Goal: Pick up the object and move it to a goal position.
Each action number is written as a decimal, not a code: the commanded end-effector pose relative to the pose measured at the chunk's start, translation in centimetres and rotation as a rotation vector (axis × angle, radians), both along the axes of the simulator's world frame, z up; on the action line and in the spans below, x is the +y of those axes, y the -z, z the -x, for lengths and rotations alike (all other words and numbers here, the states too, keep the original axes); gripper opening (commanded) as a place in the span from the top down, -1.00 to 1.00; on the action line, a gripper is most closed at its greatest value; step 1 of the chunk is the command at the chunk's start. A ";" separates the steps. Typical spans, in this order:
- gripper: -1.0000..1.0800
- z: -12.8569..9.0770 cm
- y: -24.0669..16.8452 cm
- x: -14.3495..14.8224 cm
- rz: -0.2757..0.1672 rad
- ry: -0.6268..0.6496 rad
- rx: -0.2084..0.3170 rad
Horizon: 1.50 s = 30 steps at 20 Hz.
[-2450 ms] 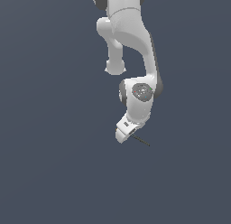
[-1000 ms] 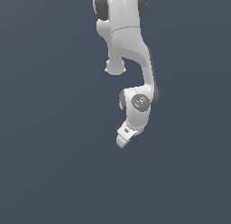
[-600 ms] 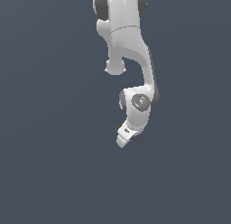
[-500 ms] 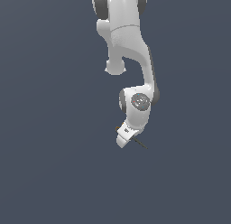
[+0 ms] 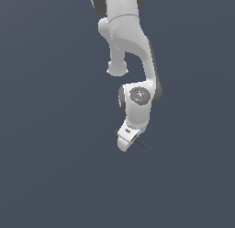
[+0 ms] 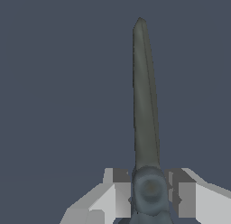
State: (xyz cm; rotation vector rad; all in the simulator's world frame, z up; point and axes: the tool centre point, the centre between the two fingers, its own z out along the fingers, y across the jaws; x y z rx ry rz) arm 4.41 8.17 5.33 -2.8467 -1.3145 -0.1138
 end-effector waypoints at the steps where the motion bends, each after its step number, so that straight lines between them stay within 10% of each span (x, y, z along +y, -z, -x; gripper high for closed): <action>1: 1.00 -0.7 -1.6 -0.3 -0.010 -0.038 -0.025; 30: 1.00 -6.4 -22.3 -3.8 -0.154 -0.527 -0.316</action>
